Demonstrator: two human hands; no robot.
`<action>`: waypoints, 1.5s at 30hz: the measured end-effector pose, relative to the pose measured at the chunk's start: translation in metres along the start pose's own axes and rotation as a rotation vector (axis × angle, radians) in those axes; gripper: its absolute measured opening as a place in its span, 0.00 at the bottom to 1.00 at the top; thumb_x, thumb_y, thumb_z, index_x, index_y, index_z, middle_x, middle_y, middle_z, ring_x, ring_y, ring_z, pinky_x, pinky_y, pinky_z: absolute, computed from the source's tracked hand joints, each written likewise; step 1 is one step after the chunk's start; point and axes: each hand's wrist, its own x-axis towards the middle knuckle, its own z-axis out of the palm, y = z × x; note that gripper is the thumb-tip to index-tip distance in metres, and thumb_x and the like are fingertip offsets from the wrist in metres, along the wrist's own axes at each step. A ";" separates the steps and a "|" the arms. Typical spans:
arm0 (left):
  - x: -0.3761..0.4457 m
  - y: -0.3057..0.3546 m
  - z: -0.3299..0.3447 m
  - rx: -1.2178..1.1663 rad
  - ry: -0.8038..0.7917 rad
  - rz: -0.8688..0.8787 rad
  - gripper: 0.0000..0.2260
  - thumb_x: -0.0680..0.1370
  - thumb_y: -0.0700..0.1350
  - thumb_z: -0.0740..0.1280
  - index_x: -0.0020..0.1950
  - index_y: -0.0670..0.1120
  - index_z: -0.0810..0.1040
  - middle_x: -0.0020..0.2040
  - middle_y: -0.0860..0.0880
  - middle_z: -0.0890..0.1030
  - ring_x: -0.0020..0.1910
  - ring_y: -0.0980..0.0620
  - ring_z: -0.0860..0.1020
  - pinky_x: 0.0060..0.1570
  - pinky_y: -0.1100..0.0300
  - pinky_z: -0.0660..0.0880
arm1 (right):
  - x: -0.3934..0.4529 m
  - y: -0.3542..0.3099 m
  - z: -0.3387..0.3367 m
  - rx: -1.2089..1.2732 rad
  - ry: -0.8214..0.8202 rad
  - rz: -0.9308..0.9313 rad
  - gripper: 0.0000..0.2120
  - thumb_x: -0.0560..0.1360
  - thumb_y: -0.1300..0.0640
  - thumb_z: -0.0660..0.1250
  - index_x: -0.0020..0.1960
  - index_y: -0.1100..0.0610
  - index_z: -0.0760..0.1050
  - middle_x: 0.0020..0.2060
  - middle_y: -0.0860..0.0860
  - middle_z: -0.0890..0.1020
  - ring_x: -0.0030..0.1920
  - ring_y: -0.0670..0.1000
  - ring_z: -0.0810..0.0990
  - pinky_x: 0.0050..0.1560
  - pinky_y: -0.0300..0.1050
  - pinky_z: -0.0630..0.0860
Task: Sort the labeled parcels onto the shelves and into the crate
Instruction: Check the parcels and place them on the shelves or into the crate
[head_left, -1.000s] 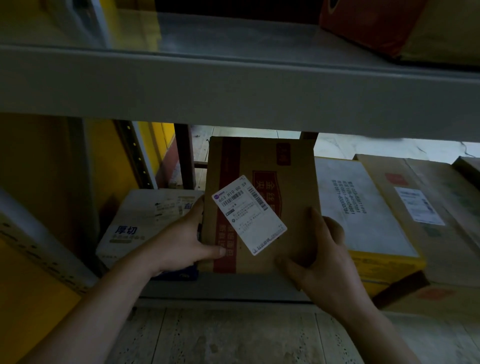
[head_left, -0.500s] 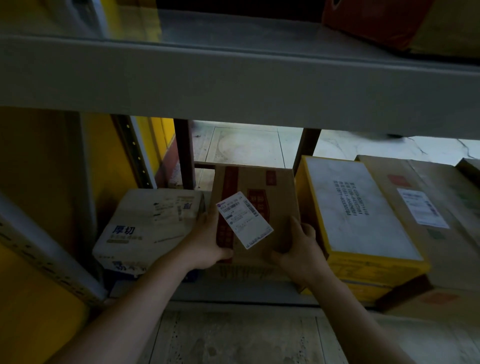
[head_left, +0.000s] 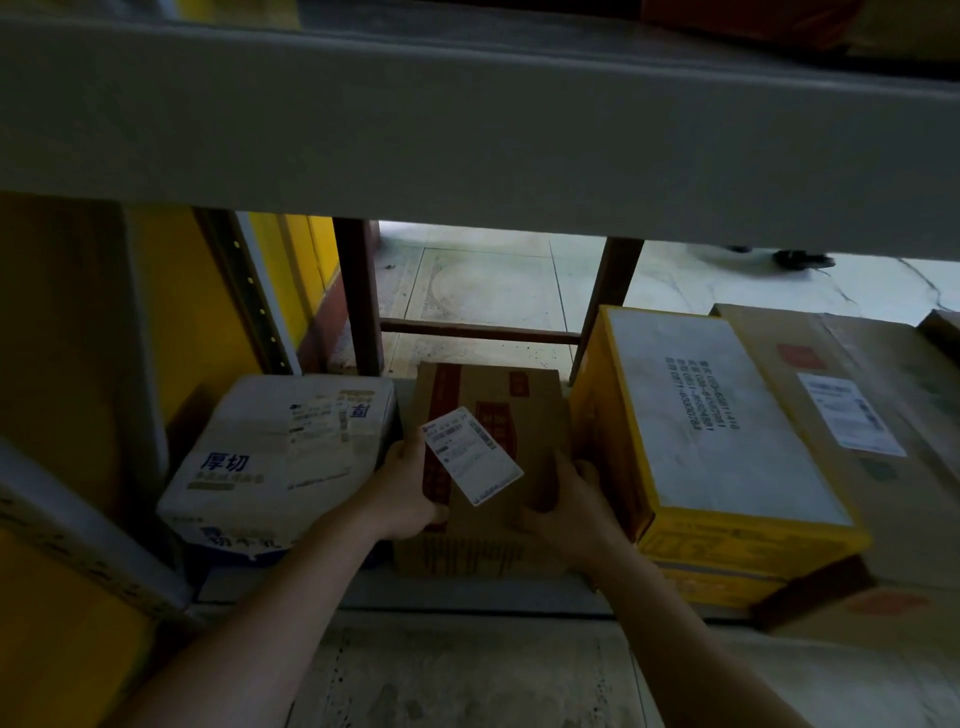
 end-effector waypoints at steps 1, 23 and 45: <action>0.000 0.000 0.000 0.002 -0.004 -0.015 0.51 0.68 0.49 0.78 0.80 0.61 0.46 0.75 0.50 0.61 0.71 0.49 0.66 0.67 0.54 0.68 | 0.001 0.000 0.001 0.003 -0.001 0.000 0.47 0.70 0.46 0.76 0.80 0.47 0.51 0.77 0.52 0.54 0.73 0.59 0.66 0.67 0.55 0.76; -0.021 0.123 0.000 0.055 0.134 0.133 0.26 0.81 0.54 0.63 0.77 0.51 0.60 0.70 0.49 0.70 0.63 0.49 0.74 0.52 0.57 0.73 | -0.080 -0.042 -0.076 -0.205 0.421 -0.174 0.18 0.81 0.44 0.63 0.66 0.52 0.74 0.59 0.50 0.79 0.56 0.52 0.79 0.53 0.45 0.76; -0.010 0.218 0.109 -0.185 -0.104 0.032 0.30 0.80 0.47 0.68 0.78 0.57 0.57 0.73 0.50 0.71 0.69 0.48 0.72 0.67 0.49 0.72 | -0.062 0.116 -0.205 -0.169 0.235 0.137 0.41 0.67 0.27 0.66 0.74 0.46 0.64 0.67 0.52 0.75 0.65 0.58 0.75 0.62 0.56 0.76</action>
